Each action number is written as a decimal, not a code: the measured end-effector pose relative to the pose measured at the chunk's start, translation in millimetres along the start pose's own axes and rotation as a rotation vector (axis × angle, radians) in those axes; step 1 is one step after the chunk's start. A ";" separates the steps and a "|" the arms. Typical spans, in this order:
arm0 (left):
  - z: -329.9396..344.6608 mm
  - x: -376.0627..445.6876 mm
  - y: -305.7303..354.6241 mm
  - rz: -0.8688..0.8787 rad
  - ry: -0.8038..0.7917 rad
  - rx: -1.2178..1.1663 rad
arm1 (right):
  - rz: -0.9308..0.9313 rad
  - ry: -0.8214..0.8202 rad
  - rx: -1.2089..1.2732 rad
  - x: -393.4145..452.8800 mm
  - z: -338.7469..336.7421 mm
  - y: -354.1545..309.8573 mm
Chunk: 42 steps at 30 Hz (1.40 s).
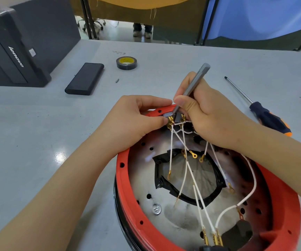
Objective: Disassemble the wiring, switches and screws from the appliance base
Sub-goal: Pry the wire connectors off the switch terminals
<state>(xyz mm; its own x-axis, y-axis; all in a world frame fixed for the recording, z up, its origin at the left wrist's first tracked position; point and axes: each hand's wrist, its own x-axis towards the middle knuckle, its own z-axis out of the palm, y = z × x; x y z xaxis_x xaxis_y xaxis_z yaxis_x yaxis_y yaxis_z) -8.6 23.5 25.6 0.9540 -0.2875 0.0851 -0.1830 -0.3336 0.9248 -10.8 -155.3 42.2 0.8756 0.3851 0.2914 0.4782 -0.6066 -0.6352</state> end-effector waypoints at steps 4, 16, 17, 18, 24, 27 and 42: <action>-0.1 -0.1 -0.1 0.003 0.000 0.000 | 0.022 -0.026 -0.014 5.9 -1.0 -2.5; -0.9 0.1 -0.8 -0.005 -0.022 -0.014 | -0.042 0.024 0.163 1.8 -0.3 4.5; -0.9 0.2 -1.0 -0.002 -0.017 -0.011 | -0.042 0.021 0.127 1.9 0.5 4.9; -0.9 0.4 -1.2 0.000 -0.012 -0.009 | -0.041 0.021 0.098 1.6 1.2 5.4; -0.4 0.4 -1.2 -0.001 -0.017 0.007 | -0.046 0.042 -0.051 -1.6 2.6 0.8; -0.7 0.2 -0.5 0.007 -0.013 -0.002 | -0.042 0.035 -0.071 -0.8 2.4 -0.6; -0.5 0.3 -0.3 -0.027 -0.022 -0.039 | 0.043 -0.079 0.242 6.9 -7.7 -0.7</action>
<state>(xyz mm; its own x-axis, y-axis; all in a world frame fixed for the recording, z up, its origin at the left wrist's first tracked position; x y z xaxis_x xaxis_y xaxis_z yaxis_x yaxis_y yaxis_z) -8.1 24.0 25.6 0.9531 -0.2982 0.0519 -0.1470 -0.3061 0.9406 -4.5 -157.6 50.2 0.8824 0.4212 0.2097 0.4019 -0.4431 -0.8013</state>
